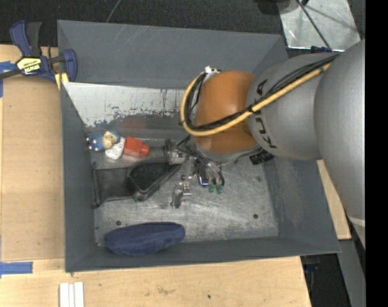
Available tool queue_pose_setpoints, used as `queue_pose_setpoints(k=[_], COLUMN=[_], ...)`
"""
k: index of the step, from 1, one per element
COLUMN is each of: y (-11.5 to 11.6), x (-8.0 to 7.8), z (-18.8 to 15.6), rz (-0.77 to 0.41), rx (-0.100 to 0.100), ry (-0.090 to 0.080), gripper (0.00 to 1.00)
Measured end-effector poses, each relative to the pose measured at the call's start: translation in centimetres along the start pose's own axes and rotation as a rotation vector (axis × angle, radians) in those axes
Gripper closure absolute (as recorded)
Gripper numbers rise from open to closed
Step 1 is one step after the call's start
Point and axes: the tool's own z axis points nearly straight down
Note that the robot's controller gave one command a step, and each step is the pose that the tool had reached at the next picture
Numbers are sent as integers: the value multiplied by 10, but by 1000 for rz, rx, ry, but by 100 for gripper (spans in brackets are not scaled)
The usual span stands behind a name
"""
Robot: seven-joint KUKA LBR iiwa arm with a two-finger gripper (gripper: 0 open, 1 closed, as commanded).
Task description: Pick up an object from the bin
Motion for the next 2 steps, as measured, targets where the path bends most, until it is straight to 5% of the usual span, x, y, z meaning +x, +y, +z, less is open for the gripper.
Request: queue_pose_setpoints(k=[1, 2], y=[3, 27], x=[-4, -11], z=[2, 5], rz=[-30, -185], rx=[-3, -11], ry=[-13, -16], gripper=[0, 0])
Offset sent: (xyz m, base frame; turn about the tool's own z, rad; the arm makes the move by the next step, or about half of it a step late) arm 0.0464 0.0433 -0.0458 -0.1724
